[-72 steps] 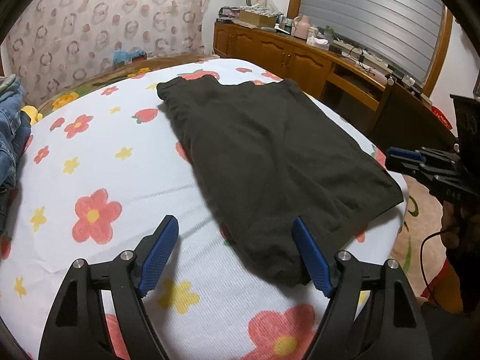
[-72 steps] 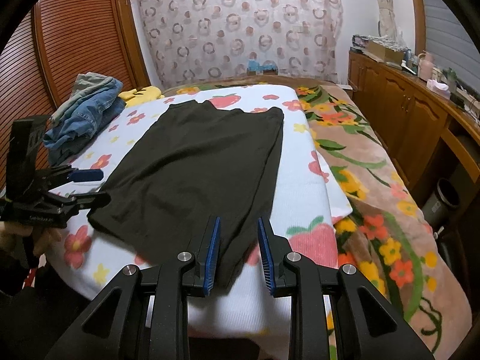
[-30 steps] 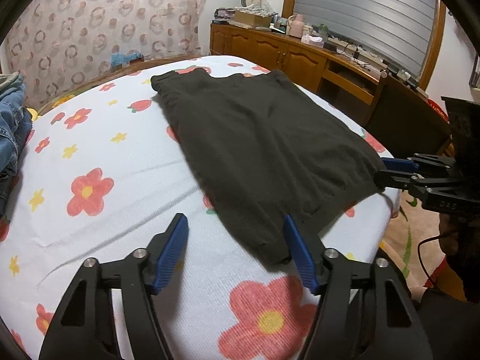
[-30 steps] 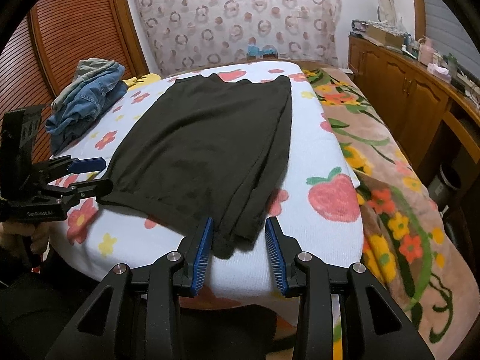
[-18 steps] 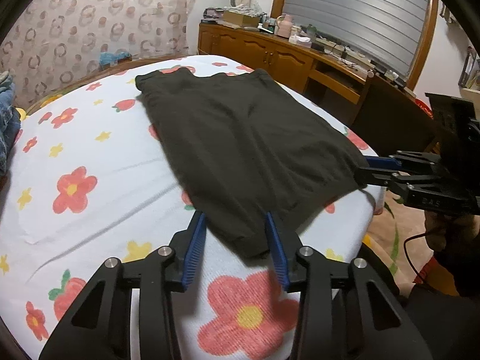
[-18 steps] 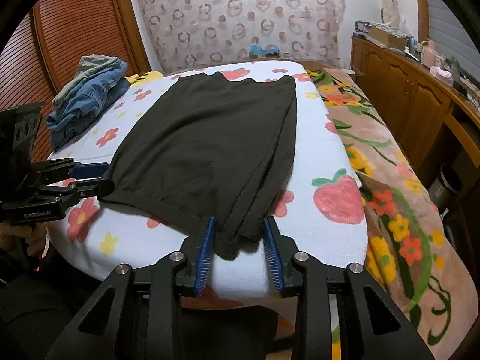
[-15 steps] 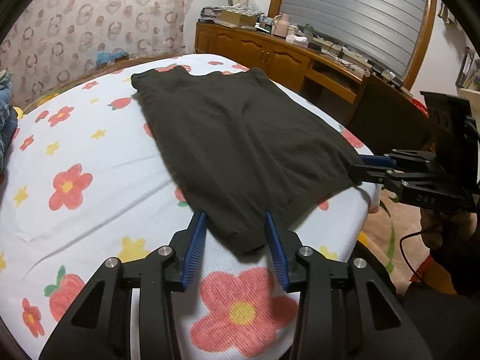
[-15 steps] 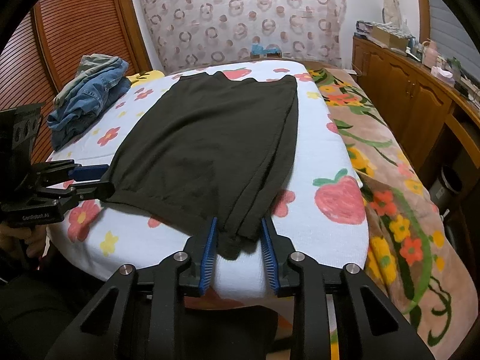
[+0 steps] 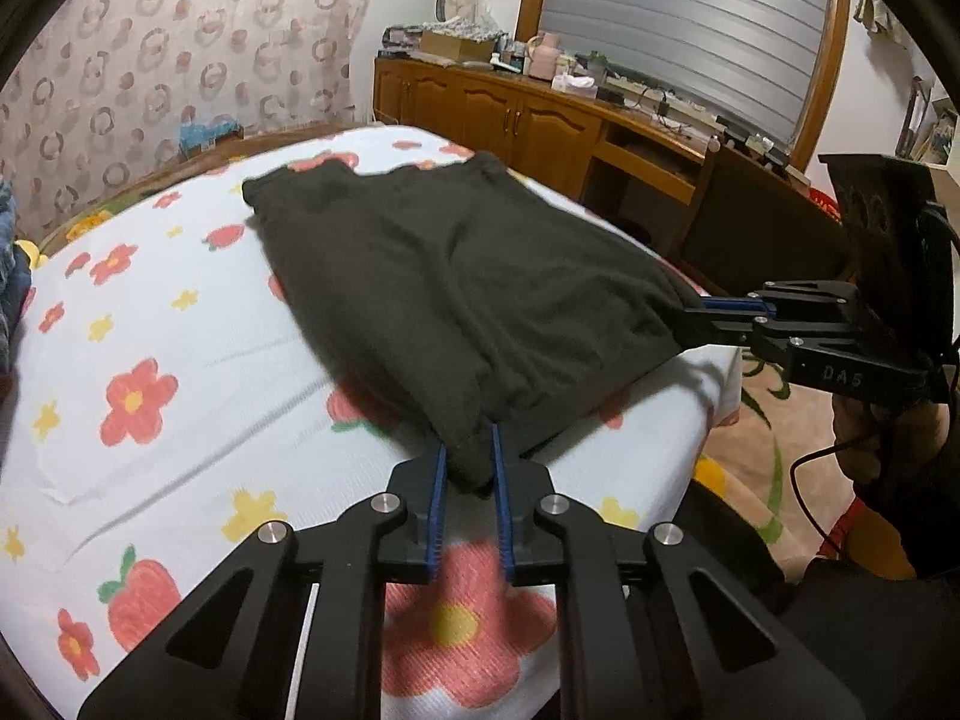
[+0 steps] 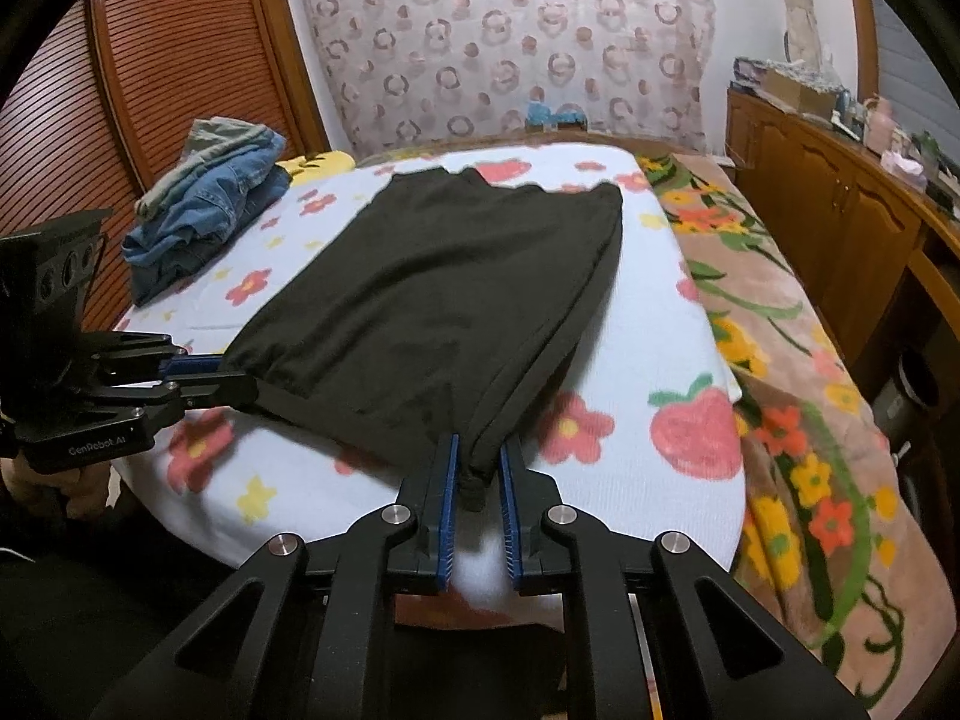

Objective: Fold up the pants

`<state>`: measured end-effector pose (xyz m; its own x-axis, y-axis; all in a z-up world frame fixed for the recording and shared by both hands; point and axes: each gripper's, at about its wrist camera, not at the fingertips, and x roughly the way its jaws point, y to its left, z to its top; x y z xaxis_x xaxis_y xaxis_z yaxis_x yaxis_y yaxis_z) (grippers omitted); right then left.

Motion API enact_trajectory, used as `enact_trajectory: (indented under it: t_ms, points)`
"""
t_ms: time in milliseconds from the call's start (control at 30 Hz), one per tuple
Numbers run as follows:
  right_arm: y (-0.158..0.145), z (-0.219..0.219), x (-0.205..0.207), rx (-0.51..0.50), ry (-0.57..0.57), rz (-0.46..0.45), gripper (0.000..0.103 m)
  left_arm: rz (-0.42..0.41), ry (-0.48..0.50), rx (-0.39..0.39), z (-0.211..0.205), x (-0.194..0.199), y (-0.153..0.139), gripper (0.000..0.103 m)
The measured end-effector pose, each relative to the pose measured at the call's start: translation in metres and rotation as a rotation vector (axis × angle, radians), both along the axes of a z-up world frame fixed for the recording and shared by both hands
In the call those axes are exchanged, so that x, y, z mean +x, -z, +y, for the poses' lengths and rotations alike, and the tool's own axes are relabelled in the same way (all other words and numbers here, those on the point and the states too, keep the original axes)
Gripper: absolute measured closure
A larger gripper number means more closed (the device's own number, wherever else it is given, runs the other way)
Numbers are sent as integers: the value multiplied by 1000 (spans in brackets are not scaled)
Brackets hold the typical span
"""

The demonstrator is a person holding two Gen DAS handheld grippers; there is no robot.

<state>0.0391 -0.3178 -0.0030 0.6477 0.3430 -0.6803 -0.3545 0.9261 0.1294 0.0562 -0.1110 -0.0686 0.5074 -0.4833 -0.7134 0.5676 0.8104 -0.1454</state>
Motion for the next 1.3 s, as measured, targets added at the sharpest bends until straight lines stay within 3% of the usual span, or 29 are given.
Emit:
enact_trajectory:
  t_ms: [600,1033,1300]
  points:
    - [-12,2,13,4,16,-106,90,-64,-13,-18,0,35,-30,89]
    - [10,7,54,8,9,-49,90,-16,-29,10,-2,74,-10,89]
    - [1,8,80,27,-13,-48,90,-15,-16,12,-5,95,-21,89]
